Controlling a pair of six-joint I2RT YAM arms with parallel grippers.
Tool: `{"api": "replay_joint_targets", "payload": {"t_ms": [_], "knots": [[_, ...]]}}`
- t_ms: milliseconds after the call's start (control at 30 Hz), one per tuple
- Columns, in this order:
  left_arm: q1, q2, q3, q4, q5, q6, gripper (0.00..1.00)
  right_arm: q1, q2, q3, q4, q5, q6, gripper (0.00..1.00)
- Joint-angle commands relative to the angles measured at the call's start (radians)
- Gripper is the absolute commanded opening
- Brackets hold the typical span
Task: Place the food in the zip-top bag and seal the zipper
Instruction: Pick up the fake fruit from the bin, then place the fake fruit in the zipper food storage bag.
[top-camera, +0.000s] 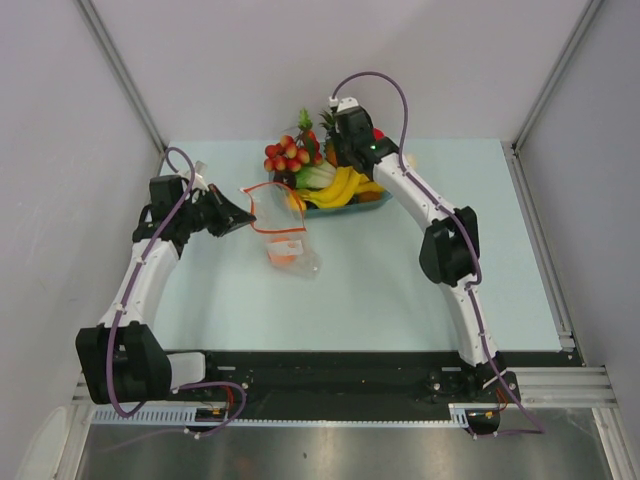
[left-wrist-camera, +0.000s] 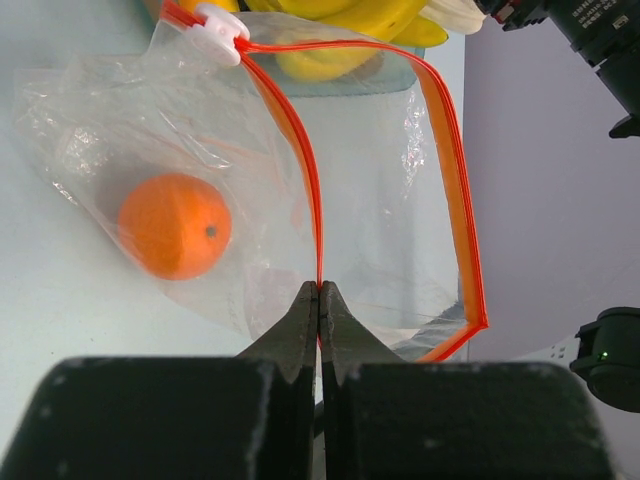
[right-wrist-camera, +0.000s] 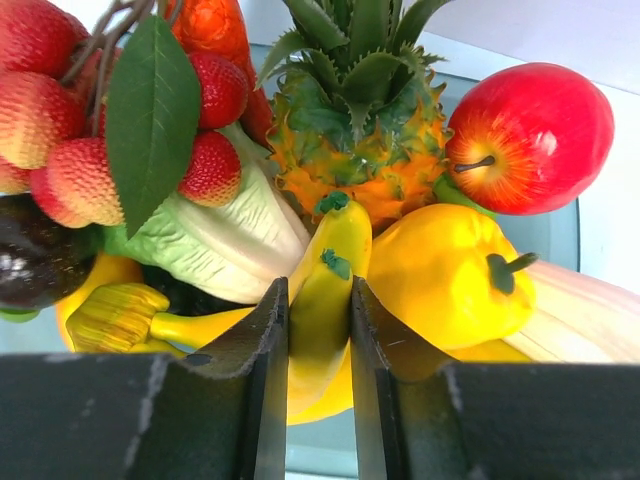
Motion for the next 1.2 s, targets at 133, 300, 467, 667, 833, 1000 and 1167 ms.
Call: {"api": "replay_joint_targets", "payload": {"t_ms": [133,300,467,667,833,1000,1167], "knots": [[-0.006,0.000,0.012,0.011,-0.001,-0.008,0.00,0.009,-0.175,-0.026,0.048,-0.025,0.060,0.00],[-0.008,0.003,0.014,0.005,-0.002,-0.002,0.00,0.020,-0.221,-0.054,0.045,-0.035,0.063,0.00],[-0.008,0.009,0.015,0.000,0.008,0.003,0.00,0.026,-0.308,-0.114,0.083,-0.022,-0.010,0.00],[-0.016,0.023,0.033,-0.024,0.012,0.031,0.00,0.041,-0.506,-0.348,0.348,-0.089,-0.214,0.00],[-0.032,0.028,0.052,-0.051,0.010,0.058,0.00,0.078,-0.649,-0.529,0.613,-0.292,-0.360,0.00],[-0.046,0.043,0.064,-0.063,0.018,0.063,0.00,0.149,-0.764,-0.701,0.795,-0.426,-0.547,0.00],[-0.052,0.061,0.093,-0.075,0.062,0.092,0.00,0.204,-0.784,-0.767,0.858,-0.568,-0.697,0.00]]}}
